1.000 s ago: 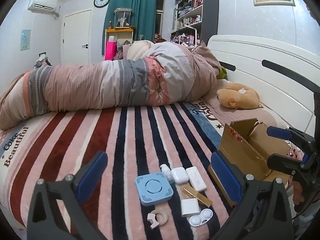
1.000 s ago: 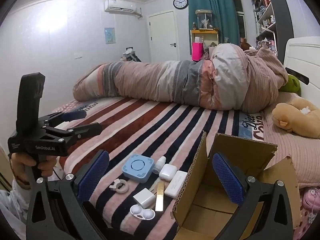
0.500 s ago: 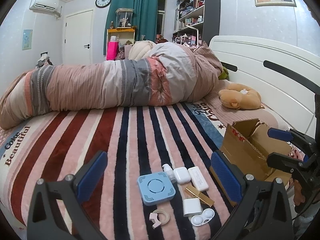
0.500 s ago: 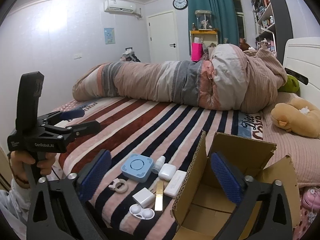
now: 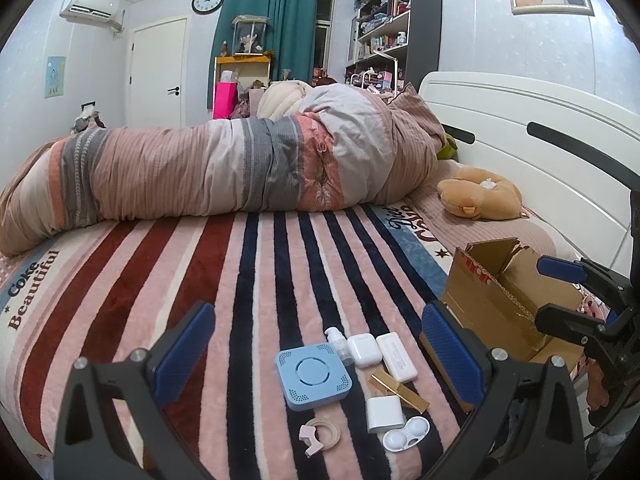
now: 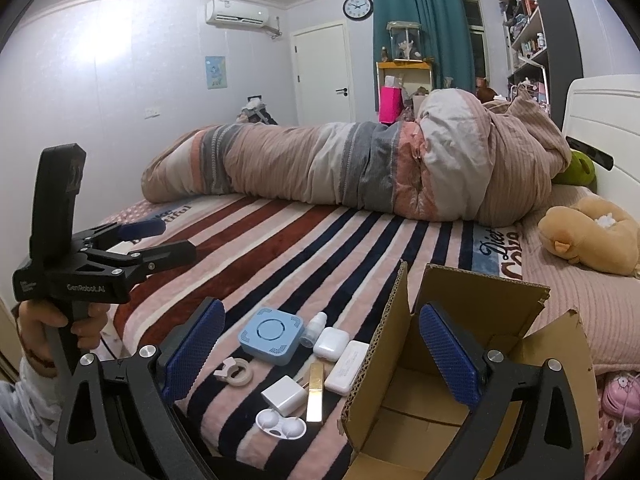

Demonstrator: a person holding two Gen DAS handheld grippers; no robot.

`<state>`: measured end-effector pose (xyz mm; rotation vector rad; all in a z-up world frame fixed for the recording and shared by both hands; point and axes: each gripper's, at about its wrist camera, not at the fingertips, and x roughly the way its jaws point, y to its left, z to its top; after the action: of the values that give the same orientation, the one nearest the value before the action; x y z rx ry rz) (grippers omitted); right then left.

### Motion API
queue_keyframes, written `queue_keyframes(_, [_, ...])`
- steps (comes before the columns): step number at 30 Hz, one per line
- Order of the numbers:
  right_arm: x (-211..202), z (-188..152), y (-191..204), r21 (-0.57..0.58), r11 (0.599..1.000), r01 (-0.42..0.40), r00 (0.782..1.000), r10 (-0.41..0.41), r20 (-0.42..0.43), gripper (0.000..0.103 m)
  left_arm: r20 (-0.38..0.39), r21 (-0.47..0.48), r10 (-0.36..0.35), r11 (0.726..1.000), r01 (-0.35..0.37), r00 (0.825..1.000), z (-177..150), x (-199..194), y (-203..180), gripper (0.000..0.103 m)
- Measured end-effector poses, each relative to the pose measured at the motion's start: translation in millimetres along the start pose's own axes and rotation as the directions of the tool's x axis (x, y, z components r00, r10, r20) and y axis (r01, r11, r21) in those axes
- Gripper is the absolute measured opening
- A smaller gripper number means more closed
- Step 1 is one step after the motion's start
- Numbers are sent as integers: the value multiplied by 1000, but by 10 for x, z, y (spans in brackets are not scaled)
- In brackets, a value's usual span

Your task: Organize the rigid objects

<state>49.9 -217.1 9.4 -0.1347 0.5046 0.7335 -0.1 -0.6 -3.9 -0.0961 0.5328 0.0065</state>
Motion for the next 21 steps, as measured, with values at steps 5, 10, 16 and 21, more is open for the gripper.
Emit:
queue_keyframes(5, [-17, 1, 39, -23, 1000, 13, 1000, -13, 11, 103, 5, -2, 5, 1000, -5, 1000, -5, -16, 21, 103])
queue_keyframes(10, [2, 8, 102, -35, 999, 13, 1000, -12, 16, 103, 6, 3, 3, 1000, -3, 1000, -24, -35, 32, 102])
queue_keyframes(16, [23, -2, 107, -26, 1000, 10, 1000, -10, 8, 103, 14, 9, -7, 1000, 6, 1000, -61, -92, 2, 102])
queue_keyframes(21, [3, -15, 54, -1, 1000, 4, 1000, -4, 15, 103, 16, 8, -14, 1000, 14, 1000, -63, -91, -11, 102])
